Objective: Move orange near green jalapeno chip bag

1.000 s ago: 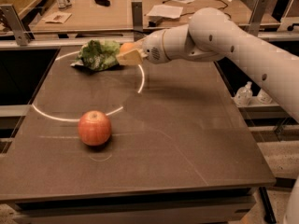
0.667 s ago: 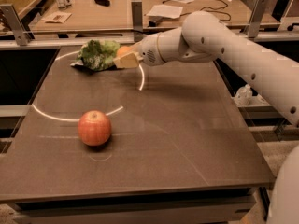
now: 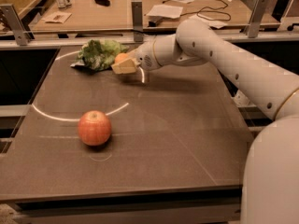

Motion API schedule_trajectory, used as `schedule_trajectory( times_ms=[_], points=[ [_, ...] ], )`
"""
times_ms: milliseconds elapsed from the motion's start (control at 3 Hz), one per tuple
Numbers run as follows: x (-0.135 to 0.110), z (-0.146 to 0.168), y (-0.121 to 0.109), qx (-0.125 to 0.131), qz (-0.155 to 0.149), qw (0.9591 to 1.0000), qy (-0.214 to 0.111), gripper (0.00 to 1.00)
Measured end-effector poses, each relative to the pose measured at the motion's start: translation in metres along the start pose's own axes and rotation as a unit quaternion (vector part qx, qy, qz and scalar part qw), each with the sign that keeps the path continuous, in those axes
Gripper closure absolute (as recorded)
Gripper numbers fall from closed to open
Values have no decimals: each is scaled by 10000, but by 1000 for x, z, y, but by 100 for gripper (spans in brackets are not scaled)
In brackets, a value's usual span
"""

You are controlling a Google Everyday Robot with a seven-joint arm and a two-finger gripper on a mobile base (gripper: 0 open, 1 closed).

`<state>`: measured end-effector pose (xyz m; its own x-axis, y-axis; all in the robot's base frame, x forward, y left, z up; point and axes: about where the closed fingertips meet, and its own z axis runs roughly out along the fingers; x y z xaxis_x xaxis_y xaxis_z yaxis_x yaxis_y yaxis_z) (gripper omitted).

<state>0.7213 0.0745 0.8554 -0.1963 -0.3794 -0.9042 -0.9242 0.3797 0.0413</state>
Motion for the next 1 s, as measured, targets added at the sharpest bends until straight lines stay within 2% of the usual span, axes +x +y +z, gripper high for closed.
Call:
schedule_trajectory(
  times_ms=[667,1000],
  points=[
    [18,7,-2,-543,68,9984,166,37],
    [27,-1,-2,-565,90,9981,216,14]
  ],
)
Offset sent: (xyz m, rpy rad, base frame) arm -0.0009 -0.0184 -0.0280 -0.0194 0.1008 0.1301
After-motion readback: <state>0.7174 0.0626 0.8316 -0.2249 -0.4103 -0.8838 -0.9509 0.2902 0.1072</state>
